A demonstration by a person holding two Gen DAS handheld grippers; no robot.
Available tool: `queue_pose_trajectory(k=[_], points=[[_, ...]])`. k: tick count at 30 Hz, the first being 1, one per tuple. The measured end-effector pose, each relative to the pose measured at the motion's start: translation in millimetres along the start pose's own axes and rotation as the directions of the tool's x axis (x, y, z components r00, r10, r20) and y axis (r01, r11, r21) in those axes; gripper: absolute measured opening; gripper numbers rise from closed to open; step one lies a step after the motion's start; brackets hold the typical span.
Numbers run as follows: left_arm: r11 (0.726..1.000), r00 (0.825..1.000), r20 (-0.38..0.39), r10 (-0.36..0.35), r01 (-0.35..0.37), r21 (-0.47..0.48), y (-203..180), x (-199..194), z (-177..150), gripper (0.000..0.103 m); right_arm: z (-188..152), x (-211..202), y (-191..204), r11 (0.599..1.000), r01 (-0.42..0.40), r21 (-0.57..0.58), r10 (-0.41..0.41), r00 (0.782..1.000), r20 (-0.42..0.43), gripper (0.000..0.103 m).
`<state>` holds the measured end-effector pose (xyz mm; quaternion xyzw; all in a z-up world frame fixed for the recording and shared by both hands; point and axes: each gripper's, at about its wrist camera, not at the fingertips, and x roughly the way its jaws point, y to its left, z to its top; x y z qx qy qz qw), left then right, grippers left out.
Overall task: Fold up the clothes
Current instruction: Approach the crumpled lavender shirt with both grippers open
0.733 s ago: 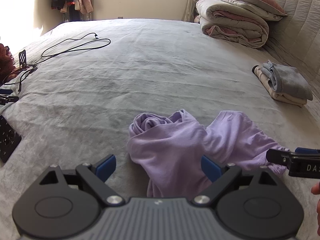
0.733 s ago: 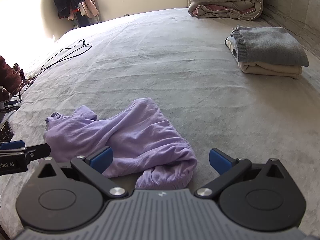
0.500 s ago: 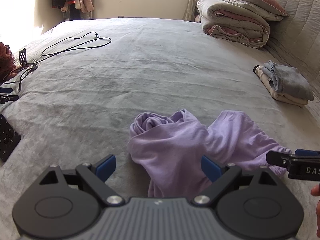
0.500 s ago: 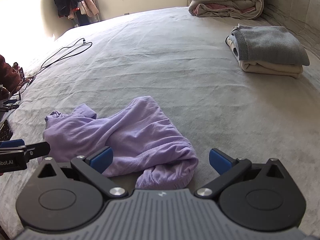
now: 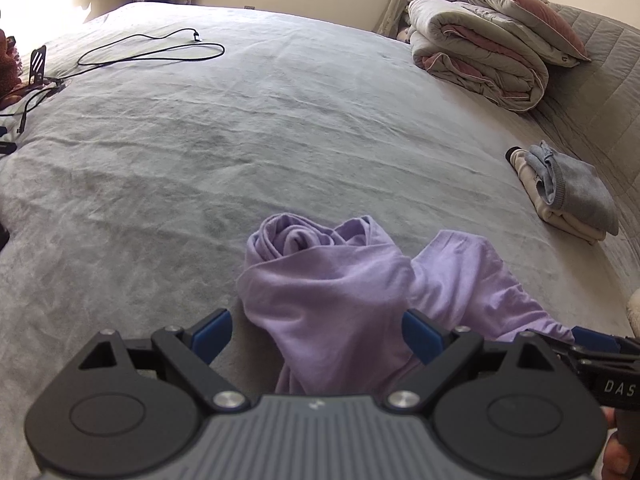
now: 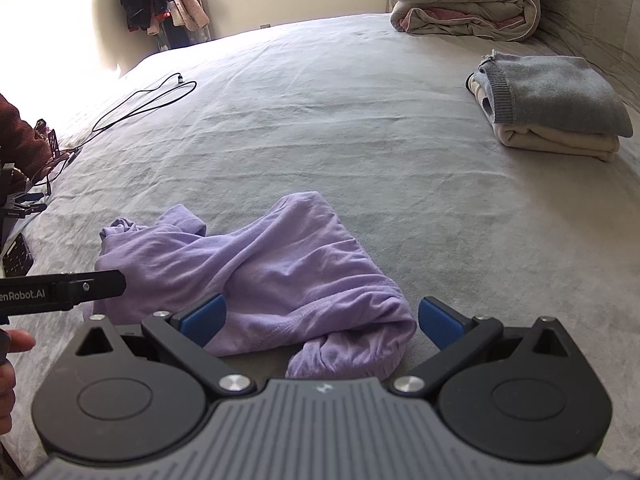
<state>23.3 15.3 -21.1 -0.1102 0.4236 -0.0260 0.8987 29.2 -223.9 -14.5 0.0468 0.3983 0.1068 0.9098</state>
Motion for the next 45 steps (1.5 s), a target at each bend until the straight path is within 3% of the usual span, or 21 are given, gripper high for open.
queue_pose_trajectory(k=[12,19,27,35,41,45], points=[[1.000,0.997,-0.071,0.005,-0.005,0.009,6.4,28.6,-6.4,0.102,1.3,18.5,13.6,0.999,0.027,-0.039,-0.027,1.000,0.008,0.103],[0.996,0.999,-0.041,0.028,-0.025,0.081,2.2,29.7,-15.0,0.103,0.9,22.7,8.9,0.998,0.048,-0.036,-0.048,0.999,0.001,0.103],[0.994,0.999,-0.015,0.046,-0.044,0.098,-0.1,31.3,-19.3,0.103,1.7,19.5,1.1,0.999,0.036,0.011,-0.036,0.999,-0.011,0.103],[0.998,1.000,-0.010,0.024,-0.023,0.053,4.3,22.6,-15.3,0.103,4.6,14.5,-5.8,0.999,0.041,0.034,-0.041,0.999,0.005,0.103],[0.998,0.997,0.083,-0.010,0.005,0.063,8.7,4.8,-7.6,0.102,6.6,13.5,-7.5,0.999,0.036,0.039,-0.037,0.999,0.015,0.103],[0.998,0.992,0.111,-0.056,0.055,0.017,14.8,1.5,-0.8,0.101,6.8,11.6,-7.3,0.999,0.034,0.042,-0.035,0.999,0.026,0.103]])
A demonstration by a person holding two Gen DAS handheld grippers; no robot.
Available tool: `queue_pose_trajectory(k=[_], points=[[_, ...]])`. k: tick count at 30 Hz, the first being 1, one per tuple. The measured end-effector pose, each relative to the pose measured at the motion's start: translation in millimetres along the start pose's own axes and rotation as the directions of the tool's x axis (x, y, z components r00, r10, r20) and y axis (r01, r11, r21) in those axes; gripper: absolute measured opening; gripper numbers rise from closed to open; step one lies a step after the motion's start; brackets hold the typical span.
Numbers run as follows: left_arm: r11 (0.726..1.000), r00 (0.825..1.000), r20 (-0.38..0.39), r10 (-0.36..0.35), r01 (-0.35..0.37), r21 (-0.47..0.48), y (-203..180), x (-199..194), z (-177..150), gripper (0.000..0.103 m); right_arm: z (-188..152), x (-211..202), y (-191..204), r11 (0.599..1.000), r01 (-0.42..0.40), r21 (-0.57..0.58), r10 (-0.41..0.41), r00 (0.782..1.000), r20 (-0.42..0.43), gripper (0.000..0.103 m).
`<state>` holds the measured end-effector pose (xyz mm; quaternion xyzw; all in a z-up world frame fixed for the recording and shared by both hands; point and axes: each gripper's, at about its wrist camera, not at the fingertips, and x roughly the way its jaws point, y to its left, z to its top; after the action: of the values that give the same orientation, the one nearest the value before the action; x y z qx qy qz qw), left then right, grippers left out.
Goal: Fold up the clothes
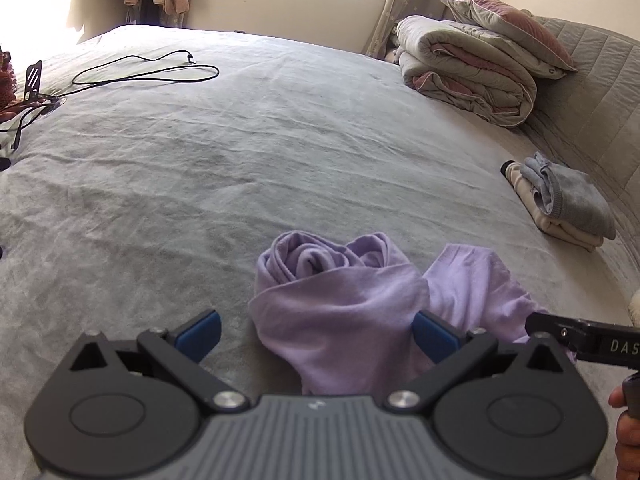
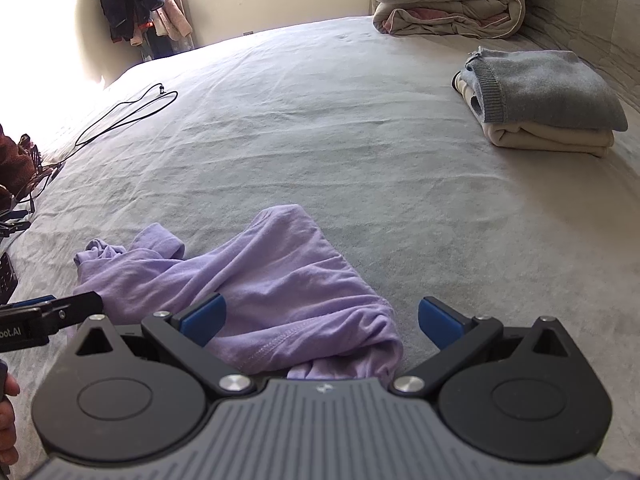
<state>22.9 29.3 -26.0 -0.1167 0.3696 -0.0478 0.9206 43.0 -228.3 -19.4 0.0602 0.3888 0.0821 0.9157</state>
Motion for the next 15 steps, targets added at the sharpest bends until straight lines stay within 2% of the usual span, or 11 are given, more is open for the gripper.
queue_pose_trajectory(k=[7,12,15], points=[[0.996,0.997,-0.013,-0.082,0.082,0.025,-7.8,-0.3,0.2,0.078,2.3,-4.5,-4.1,1.000,-0.005,0.028,0.004,1.000,0.029,0.103],[0.990,0.991,-0.035,-0.127,0.129,0.060,-12.9,-0.4,-3.2,0.040,3.4,-6.6,-6.5,0.998,-0.019,0.058,0.017,0.999,0.036,0.098],[0.982,0.984,-0.048,-0.174,0.177,0.061,-12.6,-2.8,-2.7,0.022,4.1,-8.0,-8.1,0.997,-0.032,0.076,0.029,0.999,0.041,0.094]])
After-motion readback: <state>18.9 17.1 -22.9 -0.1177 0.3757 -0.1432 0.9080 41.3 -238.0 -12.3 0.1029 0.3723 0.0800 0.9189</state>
